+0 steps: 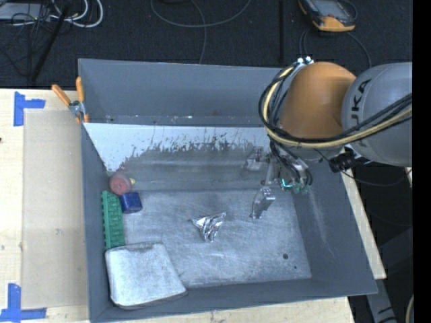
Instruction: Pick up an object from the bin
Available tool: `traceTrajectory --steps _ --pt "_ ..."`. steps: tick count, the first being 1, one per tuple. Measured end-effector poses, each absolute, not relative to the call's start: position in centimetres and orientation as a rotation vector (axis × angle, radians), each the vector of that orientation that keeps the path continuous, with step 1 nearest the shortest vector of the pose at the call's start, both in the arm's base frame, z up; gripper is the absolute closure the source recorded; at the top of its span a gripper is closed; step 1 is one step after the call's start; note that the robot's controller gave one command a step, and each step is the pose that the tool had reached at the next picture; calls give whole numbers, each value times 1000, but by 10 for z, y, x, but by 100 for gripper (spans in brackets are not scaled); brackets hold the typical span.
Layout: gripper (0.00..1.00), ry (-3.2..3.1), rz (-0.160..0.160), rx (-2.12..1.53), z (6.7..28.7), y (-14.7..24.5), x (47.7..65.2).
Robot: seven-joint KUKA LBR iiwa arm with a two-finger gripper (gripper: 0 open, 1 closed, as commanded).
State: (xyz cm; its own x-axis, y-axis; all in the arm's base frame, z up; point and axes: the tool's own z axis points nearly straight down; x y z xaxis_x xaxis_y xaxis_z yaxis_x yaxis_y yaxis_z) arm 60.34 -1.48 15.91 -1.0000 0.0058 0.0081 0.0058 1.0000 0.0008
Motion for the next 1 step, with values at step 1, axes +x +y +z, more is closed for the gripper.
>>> traceTrajectory --steps 1 --pt "0 -3046 0 773 72 43 572"
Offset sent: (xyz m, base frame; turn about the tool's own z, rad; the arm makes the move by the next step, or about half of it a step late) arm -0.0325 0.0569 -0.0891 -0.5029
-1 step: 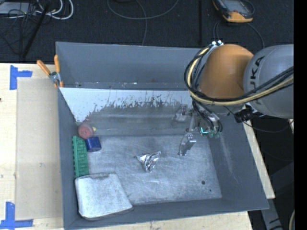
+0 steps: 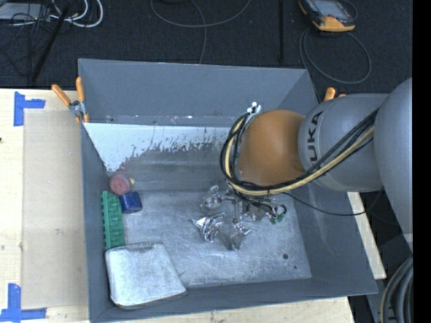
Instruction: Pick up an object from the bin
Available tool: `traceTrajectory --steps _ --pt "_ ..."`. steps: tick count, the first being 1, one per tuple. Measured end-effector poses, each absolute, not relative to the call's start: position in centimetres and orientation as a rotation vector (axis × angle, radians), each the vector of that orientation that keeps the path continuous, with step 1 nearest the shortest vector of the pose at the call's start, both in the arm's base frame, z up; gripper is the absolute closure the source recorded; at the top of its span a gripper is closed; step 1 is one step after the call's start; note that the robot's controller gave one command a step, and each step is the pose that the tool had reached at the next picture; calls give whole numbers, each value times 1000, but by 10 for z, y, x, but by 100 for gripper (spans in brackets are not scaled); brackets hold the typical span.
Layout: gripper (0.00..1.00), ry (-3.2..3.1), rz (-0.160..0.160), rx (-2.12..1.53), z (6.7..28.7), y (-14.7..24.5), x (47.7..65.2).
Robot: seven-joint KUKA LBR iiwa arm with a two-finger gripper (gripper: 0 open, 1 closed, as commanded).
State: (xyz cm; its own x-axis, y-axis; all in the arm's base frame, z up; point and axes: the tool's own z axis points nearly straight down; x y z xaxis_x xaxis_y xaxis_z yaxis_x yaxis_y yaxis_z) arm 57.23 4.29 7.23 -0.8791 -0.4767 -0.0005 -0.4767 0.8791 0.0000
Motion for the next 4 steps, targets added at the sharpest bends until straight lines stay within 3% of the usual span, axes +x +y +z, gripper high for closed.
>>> traceTrajectory --steps 1,2,3,4 --pt "0 3021 3 -848 101 87 588" --pt "0 2948 -1 -1077 111 64 605" --pt "0 3034 2 -799 73 60 589" --pt "0 3022 -5 -854 73 77 599"
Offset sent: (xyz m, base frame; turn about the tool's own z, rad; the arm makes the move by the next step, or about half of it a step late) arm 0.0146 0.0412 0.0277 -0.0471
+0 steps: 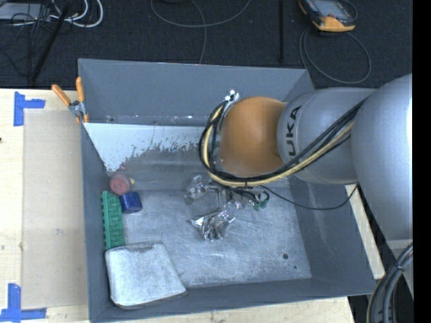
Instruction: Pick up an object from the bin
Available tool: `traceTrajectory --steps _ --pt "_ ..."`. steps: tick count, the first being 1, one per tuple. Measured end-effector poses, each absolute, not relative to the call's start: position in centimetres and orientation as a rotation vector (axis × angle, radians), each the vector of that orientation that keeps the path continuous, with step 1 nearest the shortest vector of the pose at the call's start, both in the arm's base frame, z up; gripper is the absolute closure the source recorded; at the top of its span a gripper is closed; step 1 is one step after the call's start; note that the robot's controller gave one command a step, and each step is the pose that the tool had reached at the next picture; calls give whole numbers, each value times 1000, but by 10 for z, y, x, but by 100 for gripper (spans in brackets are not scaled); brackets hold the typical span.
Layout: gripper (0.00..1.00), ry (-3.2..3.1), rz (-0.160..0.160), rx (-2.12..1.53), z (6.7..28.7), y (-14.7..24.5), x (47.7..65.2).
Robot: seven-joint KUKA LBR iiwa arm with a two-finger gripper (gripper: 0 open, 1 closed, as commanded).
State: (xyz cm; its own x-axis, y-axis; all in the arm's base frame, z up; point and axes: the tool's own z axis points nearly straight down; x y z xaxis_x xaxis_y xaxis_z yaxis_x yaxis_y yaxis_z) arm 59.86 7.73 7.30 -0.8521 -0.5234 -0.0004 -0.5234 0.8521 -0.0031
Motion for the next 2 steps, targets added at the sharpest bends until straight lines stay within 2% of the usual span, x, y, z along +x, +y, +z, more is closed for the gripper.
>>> traceTrajectory --steps 1,2 --pt "100 3014 0 -848 75 79 601" --pt "100 3019 -1 -845 137 80 602"
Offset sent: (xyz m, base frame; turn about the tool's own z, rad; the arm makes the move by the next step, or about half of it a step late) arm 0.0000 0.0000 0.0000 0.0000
